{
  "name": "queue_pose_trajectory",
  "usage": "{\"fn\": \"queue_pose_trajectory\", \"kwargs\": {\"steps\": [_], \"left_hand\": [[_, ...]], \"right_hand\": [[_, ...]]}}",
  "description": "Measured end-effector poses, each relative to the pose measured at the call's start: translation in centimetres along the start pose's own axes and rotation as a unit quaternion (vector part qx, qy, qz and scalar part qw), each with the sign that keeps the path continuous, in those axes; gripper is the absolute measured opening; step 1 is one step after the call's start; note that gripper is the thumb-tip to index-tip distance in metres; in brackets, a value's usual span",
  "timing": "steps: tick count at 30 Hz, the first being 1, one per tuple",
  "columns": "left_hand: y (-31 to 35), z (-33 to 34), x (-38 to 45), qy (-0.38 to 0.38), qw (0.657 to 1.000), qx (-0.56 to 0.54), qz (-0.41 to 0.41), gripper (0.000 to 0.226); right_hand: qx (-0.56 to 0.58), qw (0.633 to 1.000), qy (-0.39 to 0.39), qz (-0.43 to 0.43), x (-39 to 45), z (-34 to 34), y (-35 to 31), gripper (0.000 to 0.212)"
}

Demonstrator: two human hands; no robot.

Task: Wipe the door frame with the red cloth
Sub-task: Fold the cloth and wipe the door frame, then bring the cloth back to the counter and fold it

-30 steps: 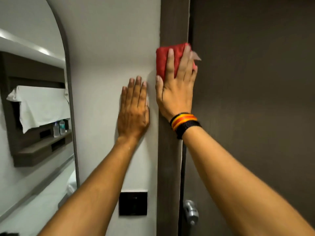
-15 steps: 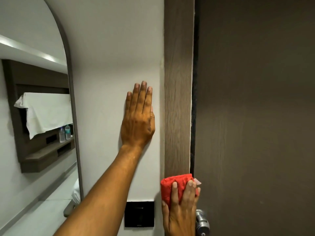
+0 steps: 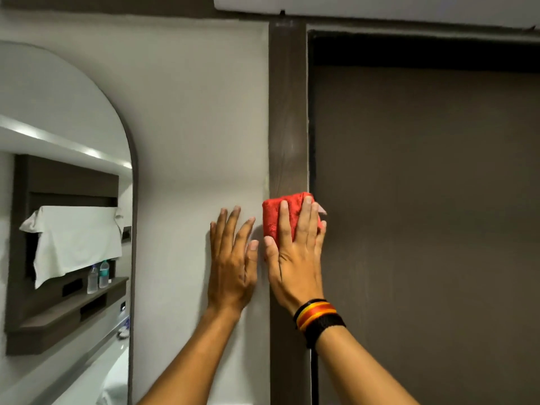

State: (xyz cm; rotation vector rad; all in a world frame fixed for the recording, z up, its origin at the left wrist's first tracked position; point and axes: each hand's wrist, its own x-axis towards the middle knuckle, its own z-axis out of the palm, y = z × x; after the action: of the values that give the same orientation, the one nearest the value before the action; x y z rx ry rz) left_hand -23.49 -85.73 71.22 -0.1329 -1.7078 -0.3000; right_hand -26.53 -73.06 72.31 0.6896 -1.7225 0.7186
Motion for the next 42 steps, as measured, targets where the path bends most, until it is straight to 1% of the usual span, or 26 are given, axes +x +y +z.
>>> {"fn": "queue_pose_trajectory", "kwargs": {"steps": [2, 4, 6, 7, 8, 10, 11, 12, 14, 15, 19, 20, 22, 23, 26, 27, 28, 29, 31, 32, 34, 38, 41, 42], "left_hand": [[2.4, -0.5, 0.0, 0.019, 0.998, -0.038, -0.052, 0.055], [4.8, -0.8, 0.4, 0.026, 0.988, -0.056, -0.142, 0.044], [6.5, -1.5, 1.1, 0.007, 0.969, -0.117, -0.216, 0.033], [7.0, -1.9, 1.3, -0.006, 0.962, -0.155, -0.225, 0.028], [7.8, -2.5, 1.6, -0.018, 0.957, -0.192, -0.217, 0.024], [9.3, -3.7, 1.6, -0.052, 0.947, -0.255, -0.190, 0.019], [10.1, -4.4, 1.4, -0.079, 0.938, -0.283, -0.183, 0.019], [11.0, -4.9, 1.2, -0.112, 0.926, -0.312, -0.180, 0.018], [13.1, -5.5, 0.7, -0.177, 0.891, -0.375, -0.186, 0.017], [14.5, -5.4, 0.2, -0.201, 0.873, -0.401, -0.193, 0.017], [19.9, -3.7, -3.0, -0.262, 0.816, -0.457, -0.237, 0.016], [22.4, -2.6, -4.8, -0.288, 0.800, -0.463, -0.250, 0.016], [25.4, -0.7, -7.6, -0.325, 0.781, -0.462, -0.267, 0.017], [27.9, 0.7, -9.6, -0.352, 0.769, -0.458, -0.275, 0.018], [35.7, 4.9, -16.2, -0.424, 0.732, -0.444, -0.296, 0.019], [38.0, 6.0, -18.3, -0.445, 0.725, -0.432, -0.298, 0.019], [41.8, 7.6, -21.5, -0.477, 0.706, -0.426, -0.305, 0.018], [44.3, 8.8, -24.0, -0.498, 0.694, -0.418, -0.309, 0.018], [49.9, 10.9, -29.9, -0.537, 0.667, -0.404, -0.323, 0.015], [52.3, 11.8, -32.6, -0.552, 0.658, -0.394, -0.326, 0.014], [58.7, 13.5, -39.6, -0.601, 0.625, -0.376, -0.327, 0.013], [68.2, 13.8, -51.7, -0.658, 0.561, -0.349, -0.361, 0.014], [74.1, 12.2, -61.2, -0.704, 0.515, -0.315, -0.374, 0.013], [75.5, 11.7, -63.7, -0.717, 0.505, -0.303, -0.372, 0.011]], "right_hand": [[0.062, 0.998, -0.025, -0.014, 0.0, -0.8, 0.5, 0.063], [0.135, 0.990, -0.035, -0.018, -0.1, -2.0, 0.7, 0.061], [0.227, 0.973, -0.028, 0.025, -0.4, -3.6, 0.7, 0.067], [0.270, 0.960, -0.011, 0.070, -0.6, -4.3, 0.8, 0.073], [0.310, 0.942, 0.006, 0.126, -0.7, -5.6, 1.0, 0.080], [0.402, 0.886, -0.004, 0.230, -0.8, -8.3, 1.6, 0.088], [0.449, 0.855, -0.028, 0.259, -0.9, -9.7, 2.3, 0.084], [0.484, 0.830, -0.057, 0.273, -1.2, -11.0, 3.0, 0.074], [0.521, 0.800, -0.095, 0.283, -2.7, -13.8, 4.6, 0.054], [0.529, 0.793, -0.101, 0.285, -4.0, -15.6, 5.5, 0.049], [0.517, 0.787, -0.082, 0.326, -9.3, -21.1, 9.7, 0.050], [0.506, 0.786, -0.071, 0.349, -11.3, -23.2, 11.4, 0.050], [0.481, 0.782, -0.056, 0.393, -14.3, -25.7, 13.7, 0.049], [0.464, 0.777, -0.039, 0.423, -16.6, -27.7, 15.5, 0.046], [0.408, 0.752, -0.017, 0.517, -24.0, -33.8, 21.0, 0.022], [0.395, 0.737, -0.012, 0.549, -26.4, -35.6, 22.8, 0.020], [0.365, 0.722, 0.002, 0.588, -29.9, -38.5, 25.3, 0.022], [0.344, 0.709, 0.010, 0.616, -32.4, -40.5, 26.9, 0.023], [0.310, 0.678, 0.034, 0.666, -38.0, -45.5, 29.4, 0.022], [0.290, 0.665, 0.046, 0.687, -40.5, -47.5, 30.5, 0.020], [0.228, 0.643, 0.076, 0.727, -47.1, -52.9, 33.1, 0.017], [0.126, 0.574, 0.134, 0.798, -58.4, -60.7, 35.3, 0.020], [0.055, 0.518, 0.151, 0.840, -67.2, -65.3, 35.8, 0.008], [0.032, 0.498, 0.153, 0.853, -70.0, -66.5, 36.0, 0.012]]}}
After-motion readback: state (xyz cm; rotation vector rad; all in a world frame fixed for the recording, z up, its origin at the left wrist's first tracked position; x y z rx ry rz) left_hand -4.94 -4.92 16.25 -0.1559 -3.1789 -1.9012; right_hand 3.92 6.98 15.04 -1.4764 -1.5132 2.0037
